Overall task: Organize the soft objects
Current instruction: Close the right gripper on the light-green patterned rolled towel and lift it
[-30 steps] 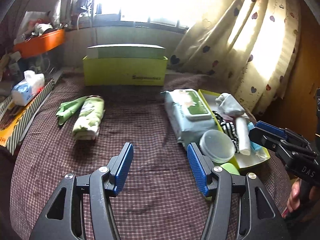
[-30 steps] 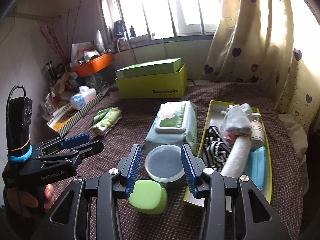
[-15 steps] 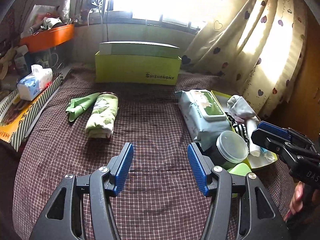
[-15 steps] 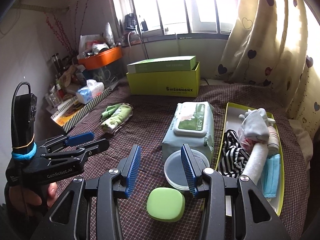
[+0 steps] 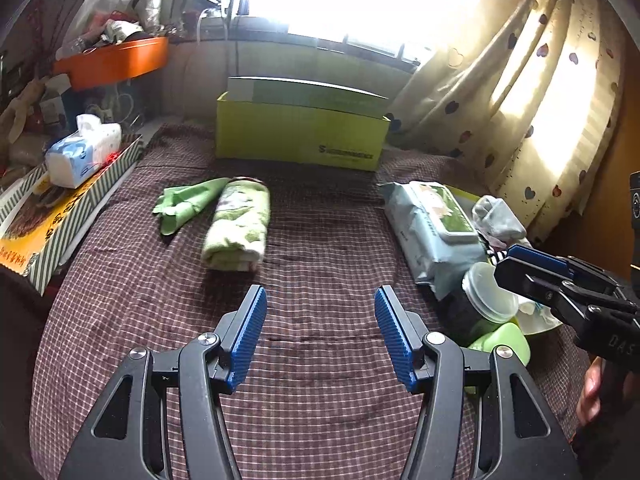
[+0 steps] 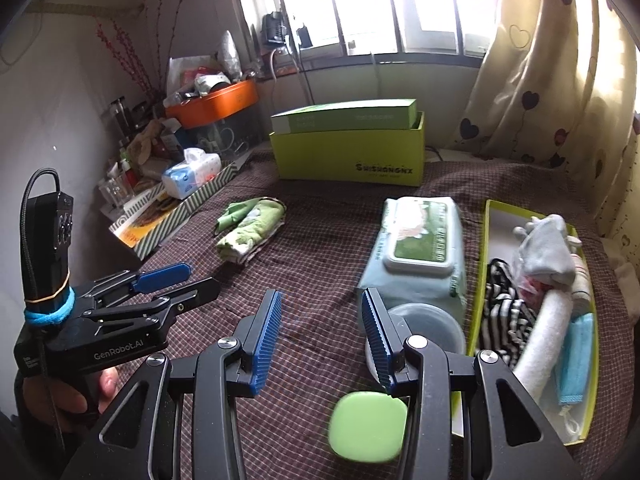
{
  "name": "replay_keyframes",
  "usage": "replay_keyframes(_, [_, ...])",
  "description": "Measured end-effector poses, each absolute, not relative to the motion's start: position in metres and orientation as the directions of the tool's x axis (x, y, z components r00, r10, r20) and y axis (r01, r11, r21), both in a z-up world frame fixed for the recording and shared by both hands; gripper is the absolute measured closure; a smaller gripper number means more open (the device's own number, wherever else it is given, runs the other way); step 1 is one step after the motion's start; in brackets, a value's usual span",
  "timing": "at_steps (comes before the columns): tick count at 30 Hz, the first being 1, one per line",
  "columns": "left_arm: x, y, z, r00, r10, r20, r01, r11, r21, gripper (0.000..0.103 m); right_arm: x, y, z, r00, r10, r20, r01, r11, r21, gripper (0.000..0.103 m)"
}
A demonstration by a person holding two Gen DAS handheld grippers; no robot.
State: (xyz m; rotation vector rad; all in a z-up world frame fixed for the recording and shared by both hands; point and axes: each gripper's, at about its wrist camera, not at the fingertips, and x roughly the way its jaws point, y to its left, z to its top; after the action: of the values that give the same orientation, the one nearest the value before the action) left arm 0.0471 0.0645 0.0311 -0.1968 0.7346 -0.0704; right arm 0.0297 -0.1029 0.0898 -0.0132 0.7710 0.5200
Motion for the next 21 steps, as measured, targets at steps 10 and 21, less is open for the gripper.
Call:
replay_keyframes(10, [0.058,0.122,0.032,0.745,-0.065,-0.664,-0.096,0.974,-0.203,0.046,0.063,-0.054,0.075,0.516,0.505,-0.692,-0.483,0.839,0.251,0.057])
replay_keyframes(21, [0.074,0.164,0.024,0.737,-0.045,-0.674,-0.122,0.972,-0.199,0.046,0.12,0.0,0.049,0.442,0.544,-0.714,-0.428,0.827,0.365,0.057])
